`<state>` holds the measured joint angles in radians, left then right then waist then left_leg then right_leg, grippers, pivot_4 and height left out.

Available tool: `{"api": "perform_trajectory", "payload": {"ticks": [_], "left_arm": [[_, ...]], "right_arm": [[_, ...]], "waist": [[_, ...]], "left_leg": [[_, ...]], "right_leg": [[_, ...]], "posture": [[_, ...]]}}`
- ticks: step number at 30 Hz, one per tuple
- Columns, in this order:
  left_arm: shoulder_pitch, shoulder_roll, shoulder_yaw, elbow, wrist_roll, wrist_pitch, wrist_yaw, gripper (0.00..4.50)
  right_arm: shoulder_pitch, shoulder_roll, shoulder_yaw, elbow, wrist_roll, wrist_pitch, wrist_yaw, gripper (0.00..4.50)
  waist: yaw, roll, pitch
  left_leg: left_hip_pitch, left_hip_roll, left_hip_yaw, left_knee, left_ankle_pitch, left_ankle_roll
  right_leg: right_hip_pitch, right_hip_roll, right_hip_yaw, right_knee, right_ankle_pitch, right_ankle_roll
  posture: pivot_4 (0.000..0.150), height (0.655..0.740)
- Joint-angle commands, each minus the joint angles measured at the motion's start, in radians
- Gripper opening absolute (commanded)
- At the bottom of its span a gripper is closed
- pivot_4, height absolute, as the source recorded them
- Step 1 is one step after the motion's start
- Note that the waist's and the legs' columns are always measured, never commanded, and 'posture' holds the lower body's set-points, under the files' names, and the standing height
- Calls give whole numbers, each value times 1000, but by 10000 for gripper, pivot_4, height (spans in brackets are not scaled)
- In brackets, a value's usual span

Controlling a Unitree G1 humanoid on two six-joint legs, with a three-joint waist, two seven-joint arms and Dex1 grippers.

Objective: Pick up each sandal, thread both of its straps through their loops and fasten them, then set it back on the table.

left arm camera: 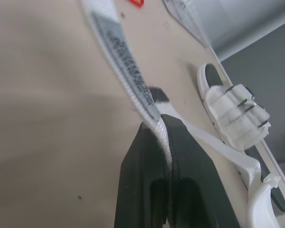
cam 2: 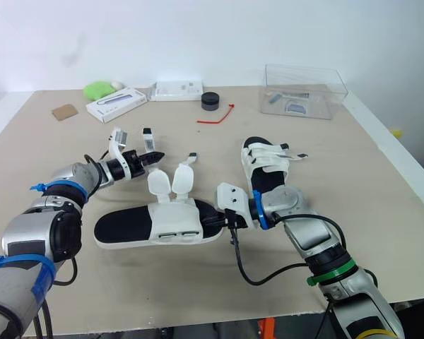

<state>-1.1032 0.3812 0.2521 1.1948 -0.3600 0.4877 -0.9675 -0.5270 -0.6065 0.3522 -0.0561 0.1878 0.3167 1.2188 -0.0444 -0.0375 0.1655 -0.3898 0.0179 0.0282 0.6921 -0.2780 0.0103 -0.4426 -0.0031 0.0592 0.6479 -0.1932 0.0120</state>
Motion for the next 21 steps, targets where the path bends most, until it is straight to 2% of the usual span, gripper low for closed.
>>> {"api": "perform_trajectory", "payload": {"ticks": [1, 5, 7, 9, 10, 12, 15, 21], "left_arm": [[50, 10, -67, -283, 33, -200, -129, 114], [268, 44, -228, -686, 138, -548, -261, 114], [335, 63, -261, -783, 157, -645, -278, 114], [421, 108, -310, -854, 203, -853, -333, 114], [458, 130, -322, -867, 219, -997, -354, 114], [486, 163, -338, -860, 232, -1155, -369, 114], [462, 202, -368, -788, 254, -1488, -363, 114], [432, 259, -496, -696, 275, -1756, -344, 114]], "right_arm": [[0, -9, 7, -14, -12, -4, 12, 0], [2, -10, 7, -9, -12, -8, 15, 0], [1, -9, 8, -7, -13, -9, 16, 0], [-1, -5, 11, -1, -14, -13, 17, 0], [-3, -3, 12, 2, -15, -15, 19, 0], [-5, 0, 13, 7, -16, -18, 21, 0], [-13, 5, 19, 23, -22, -29, 29, 0], [-27, 17, 22, 43, -28, -41, 38, 0]], "waist": [[0, 0, 0], [-2, 0, 0], [2, 0, 0], [3, 0, 0], [2, 0, 0], [1, 0, 0], [3, 0, 0], [1, 0, 0]], "left_leg": [[0, 0, 0, 0, 0, 0], [1, 0, 1, -1, 0, -2], [3, 2, 2, -3, 0, -3], [3, 1, 2, -2, 0, -4], [3, 1, 2, -2, 0, -3], [4, 2, 4, -2, 0, -3], [4, 3, 3, -1, 1, -2], [5, 3, 6, 0, 2, 0]], "right_leg": [[0, 0, 0, 0, 0, 0], [0, -1, 2, 0, 0, -1], [0, -2, 4, 0, 0, -1], [1, -2, 3, 0, 1, -1], [1, -2, 3, 0, 1, 0], [1, -2, 5, 0, 1, -1], [1, -2, 3, 0, 1, 0], [2, -2, 5, -1, 2, 4]], "posture": [[1500, 7400], [1500, 7400], [1500, 7400], [1500, 7400], [1500, 7400], [1500, 7400], [1500, 7400], [1500, 7400]]}}
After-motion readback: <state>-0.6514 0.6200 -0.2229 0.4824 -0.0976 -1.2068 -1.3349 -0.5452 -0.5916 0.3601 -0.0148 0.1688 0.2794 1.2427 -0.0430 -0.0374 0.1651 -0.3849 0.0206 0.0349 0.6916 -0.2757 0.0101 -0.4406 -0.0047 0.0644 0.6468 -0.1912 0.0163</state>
